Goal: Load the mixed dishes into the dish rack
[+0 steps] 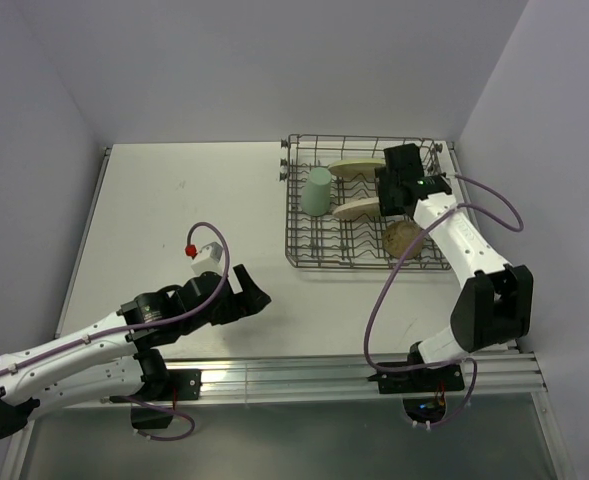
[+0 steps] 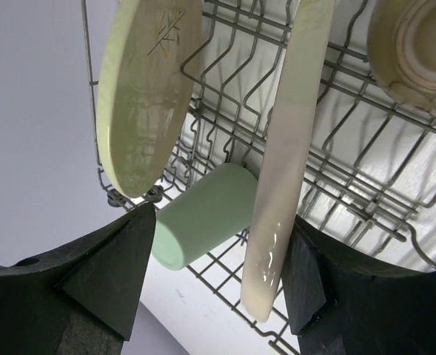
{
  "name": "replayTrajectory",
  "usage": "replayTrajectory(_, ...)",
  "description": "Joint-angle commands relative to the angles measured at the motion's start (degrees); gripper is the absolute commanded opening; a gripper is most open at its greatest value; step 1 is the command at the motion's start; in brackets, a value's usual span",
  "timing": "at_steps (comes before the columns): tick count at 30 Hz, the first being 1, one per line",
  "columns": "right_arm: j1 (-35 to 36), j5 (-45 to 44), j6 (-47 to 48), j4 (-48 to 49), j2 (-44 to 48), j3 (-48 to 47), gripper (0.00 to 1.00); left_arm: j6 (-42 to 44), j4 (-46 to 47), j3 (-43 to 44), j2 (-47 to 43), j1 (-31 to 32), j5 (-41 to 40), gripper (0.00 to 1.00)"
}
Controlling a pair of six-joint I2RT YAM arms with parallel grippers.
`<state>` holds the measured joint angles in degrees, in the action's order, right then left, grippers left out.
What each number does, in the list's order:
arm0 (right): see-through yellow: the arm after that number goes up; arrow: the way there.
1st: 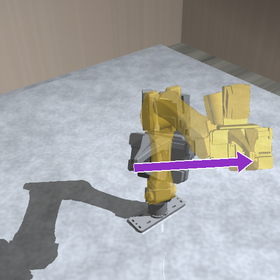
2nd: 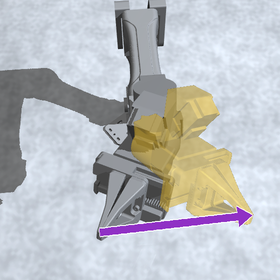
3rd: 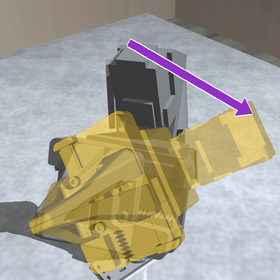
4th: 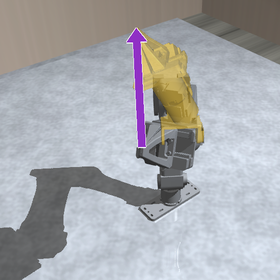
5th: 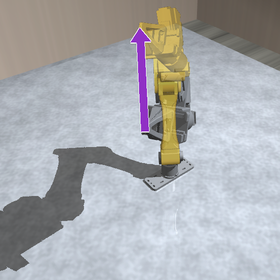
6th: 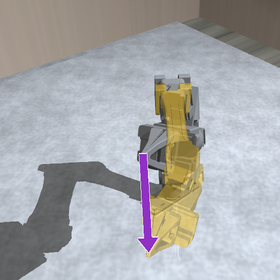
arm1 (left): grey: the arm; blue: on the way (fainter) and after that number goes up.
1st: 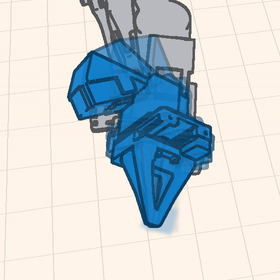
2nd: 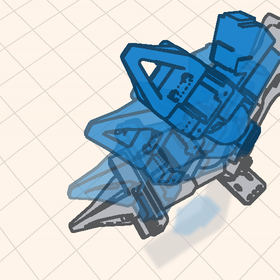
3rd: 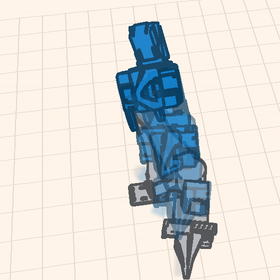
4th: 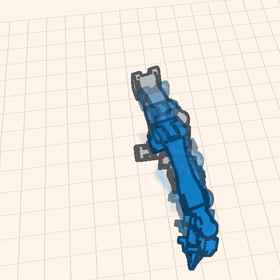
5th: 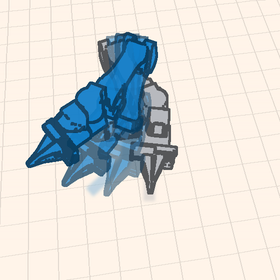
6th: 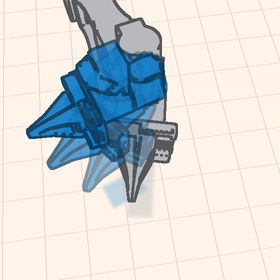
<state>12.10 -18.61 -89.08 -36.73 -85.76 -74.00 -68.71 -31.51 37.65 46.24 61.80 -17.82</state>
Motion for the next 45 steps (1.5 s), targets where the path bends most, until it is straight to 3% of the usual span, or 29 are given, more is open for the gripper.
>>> replayTrajectory(1,0.5,-3.1,0.6,2.5,5.2,1.4,0.72,-0.7,0.8,-0.1,-0.7,-0.2,0.7,0.94)
replayTrajectory(17,2.7,-3.9,1.4,2.7,15.3,14.0,0.75,0.2,1.2,1.1,1.1,-0.2,0.1,0.95)
replayTrajectory(30,5.1,-3.6,10.4,1.7,24.8,19.6,0.89,2.6,0.2,5.9,5.3,-1.6,-0.6,0.96)
replayTrajectory(36,10.0,-5.0,17.2,1.8,30.6,22.3,0.92,5.2,2.8,6.2,6.6,-5.8,3.1,0.97)
replayTrajectory(45,23.0,-8.6,38.2,3.5,34.1,22.7,0.96,13.4,9.6,7.3,10.4,-20.8,15.5,0.98)
